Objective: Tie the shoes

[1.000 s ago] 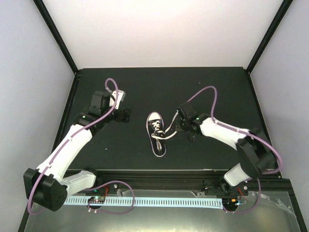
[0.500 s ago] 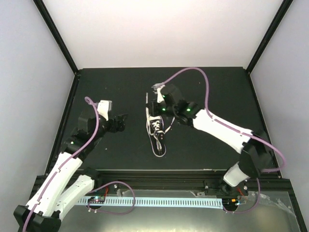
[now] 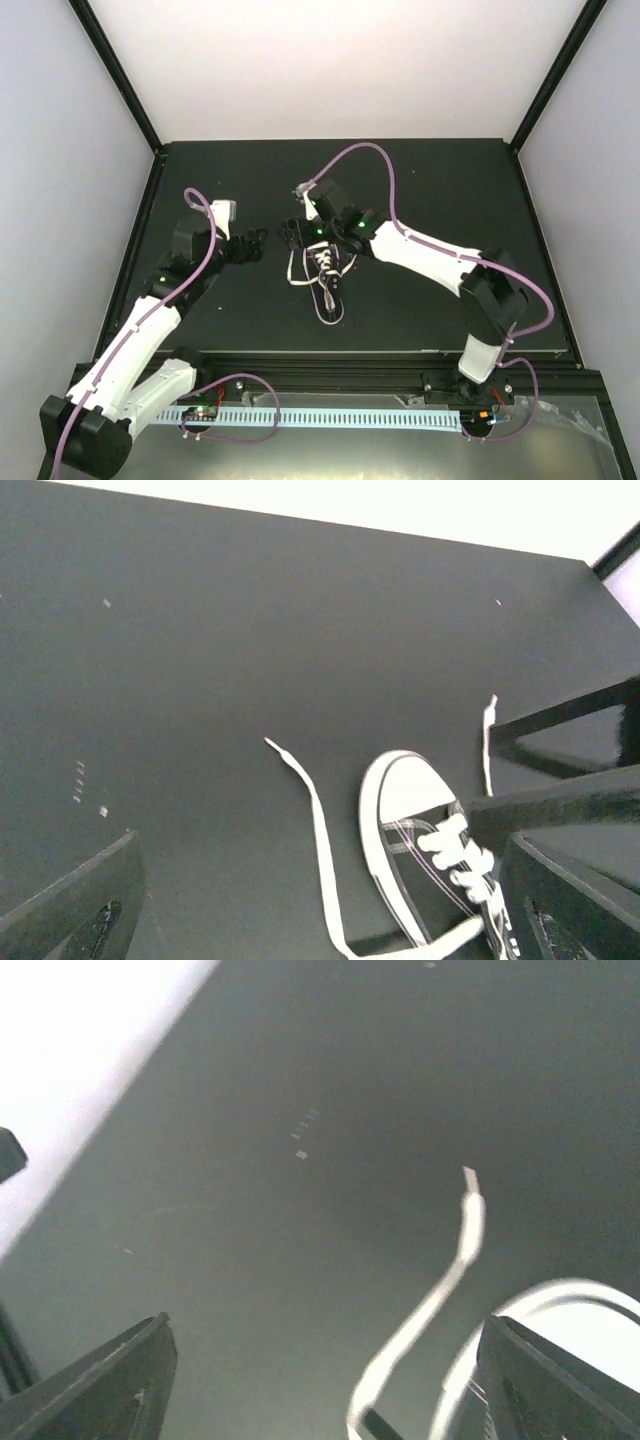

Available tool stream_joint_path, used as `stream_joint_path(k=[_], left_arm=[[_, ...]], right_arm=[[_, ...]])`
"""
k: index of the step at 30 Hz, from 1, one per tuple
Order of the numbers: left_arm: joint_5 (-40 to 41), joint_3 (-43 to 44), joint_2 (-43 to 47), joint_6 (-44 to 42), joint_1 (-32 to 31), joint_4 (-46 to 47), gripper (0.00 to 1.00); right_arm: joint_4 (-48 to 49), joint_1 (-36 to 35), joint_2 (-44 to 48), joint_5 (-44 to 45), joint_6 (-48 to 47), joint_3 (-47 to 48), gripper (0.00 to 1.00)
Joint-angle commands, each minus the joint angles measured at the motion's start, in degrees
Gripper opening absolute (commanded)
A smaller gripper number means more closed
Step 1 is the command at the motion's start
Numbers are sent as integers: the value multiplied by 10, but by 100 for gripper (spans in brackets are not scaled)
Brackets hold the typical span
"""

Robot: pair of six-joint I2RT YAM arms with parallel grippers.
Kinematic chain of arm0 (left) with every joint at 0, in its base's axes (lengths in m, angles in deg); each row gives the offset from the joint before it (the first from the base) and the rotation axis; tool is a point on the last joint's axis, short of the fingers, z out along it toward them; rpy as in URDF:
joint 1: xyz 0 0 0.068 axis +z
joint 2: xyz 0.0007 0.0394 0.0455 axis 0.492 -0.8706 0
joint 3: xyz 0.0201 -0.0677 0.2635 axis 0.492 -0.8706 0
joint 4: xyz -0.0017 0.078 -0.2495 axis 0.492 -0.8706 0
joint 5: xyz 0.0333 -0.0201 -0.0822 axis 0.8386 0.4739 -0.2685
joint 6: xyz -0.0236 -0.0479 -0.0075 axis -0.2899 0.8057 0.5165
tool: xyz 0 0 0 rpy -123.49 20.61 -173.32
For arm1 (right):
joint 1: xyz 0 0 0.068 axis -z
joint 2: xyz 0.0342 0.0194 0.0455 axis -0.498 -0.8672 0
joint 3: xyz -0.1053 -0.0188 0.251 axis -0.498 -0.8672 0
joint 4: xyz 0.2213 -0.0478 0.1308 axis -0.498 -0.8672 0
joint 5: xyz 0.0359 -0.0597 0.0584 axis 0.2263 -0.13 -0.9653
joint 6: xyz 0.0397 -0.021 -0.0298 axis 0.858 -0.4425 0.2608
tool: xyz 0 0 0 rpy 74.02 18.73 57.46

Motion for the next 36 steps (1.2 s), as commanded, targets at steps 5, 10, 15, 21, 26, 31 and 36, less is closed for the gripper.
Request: stream_joint_path(k=[5, 10, 15, 21, 26, 31, 36], left_arm=[[-166, -142, 22, 141, 1, 109, 97], [-165, -172, -42, 165, -11, 127, 92], [-157, -162, -93, 161, -24, 116, 87], [-159, -173, -114, 160, -42, 122, 86], [-160, -185, -109, 164, -45, 126, 86], [-159, -187, -103, 167, -46, 127, 86], [-159, -189, -100, 165, -46, 121, 86]], right_arm=[[-120, 2, 136, 167, -40, -137, 88], [-87, -8, 167, 86, 24, -252, 83], [-67, -35, 150, 51, 57, -286, 77], [-57, -47, 132, 33, 63, -294, 60], [-59, -49, 112, 37, 66, -289, 43], [-60, -52, 91, 29, 69, -288, 30], [-81, -68, 102, 21, 92, -286, 2]])
